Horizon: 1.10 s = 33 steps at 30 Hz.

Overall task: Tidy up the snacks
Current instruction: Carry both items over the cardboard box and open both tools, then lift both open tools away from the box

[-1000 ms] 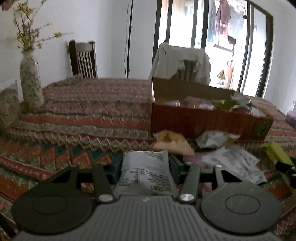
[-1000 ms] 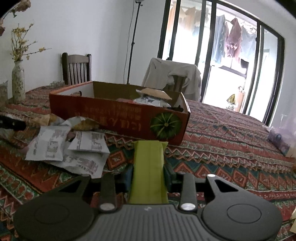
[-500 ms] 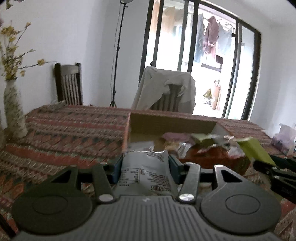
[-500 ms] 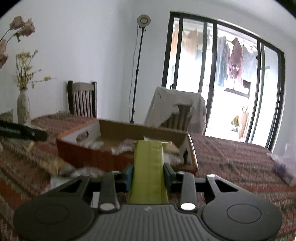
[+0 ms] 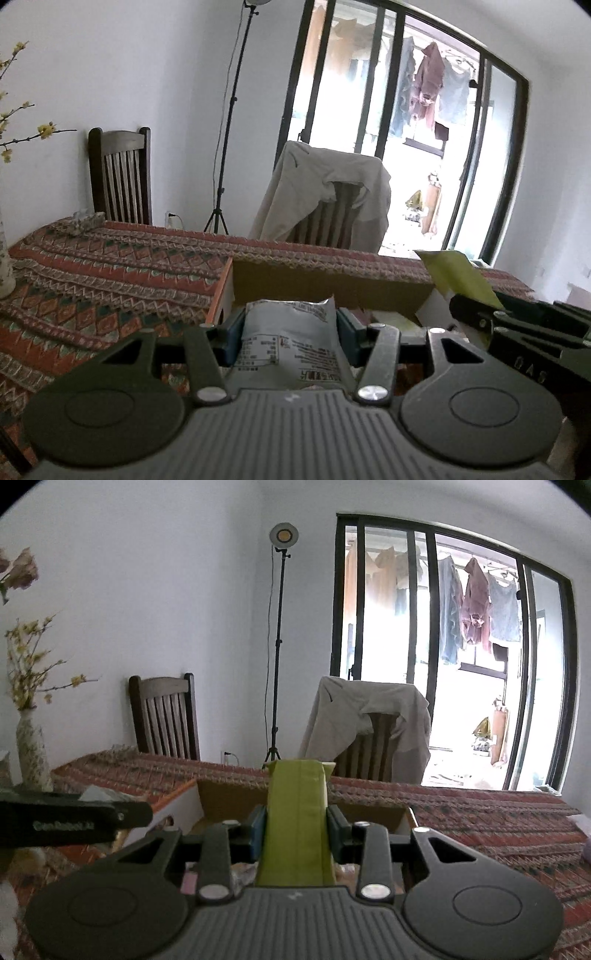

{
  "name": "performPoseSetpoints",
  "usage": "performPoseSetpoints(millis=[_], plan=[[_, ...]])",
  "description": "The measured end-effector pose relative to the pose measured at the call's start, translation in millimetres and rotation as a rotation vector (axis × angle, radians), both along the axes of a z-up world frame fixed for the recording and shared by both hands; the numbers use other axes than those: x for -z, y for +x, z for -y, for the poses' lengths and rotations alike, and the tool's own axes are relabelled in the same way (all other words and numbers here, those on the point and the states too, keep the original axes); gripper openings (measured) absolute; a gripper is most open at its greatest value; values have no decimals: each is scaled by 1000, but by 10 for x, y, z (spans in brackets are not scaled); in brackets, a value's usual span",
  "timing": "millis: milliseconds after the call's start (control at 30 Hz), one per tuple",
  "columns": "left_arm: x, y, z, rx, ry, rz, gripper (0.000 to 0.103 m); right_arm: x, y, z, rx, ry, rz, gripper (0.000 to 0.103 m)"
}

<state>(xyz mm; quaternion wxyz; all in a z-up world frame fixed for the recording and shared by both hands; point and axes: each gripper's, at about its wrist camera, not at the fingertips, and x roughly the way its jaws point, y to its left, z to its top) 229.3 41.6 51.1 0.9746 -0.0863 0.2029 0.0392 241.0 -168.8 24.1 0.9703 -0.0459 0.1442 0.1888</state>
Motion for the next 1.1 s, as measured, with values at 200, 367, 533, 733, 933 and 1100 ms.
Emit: performPoseSetpoints(millis=[200,367,533,733,933,1100], plan=[[49,374,-47,-60,-21,-3,53,123,305,-81,29,30,-13,34],[227,511,-61,-71,1,-10,53,308,407,-81,11,21,-26,34],[319,522,-39,-50,45,-12,53,405,433,-117,8,-9,-44,34],[374,506,-32,-65,60,-5,66,438,444,-107,27,-12,-61,34],[320,378,-128,-96,0,75,103,416,360,10,42,37,-32,103],[293,358,-153,-107,-17,77,103,386,369,91,62,74,-36,103]])
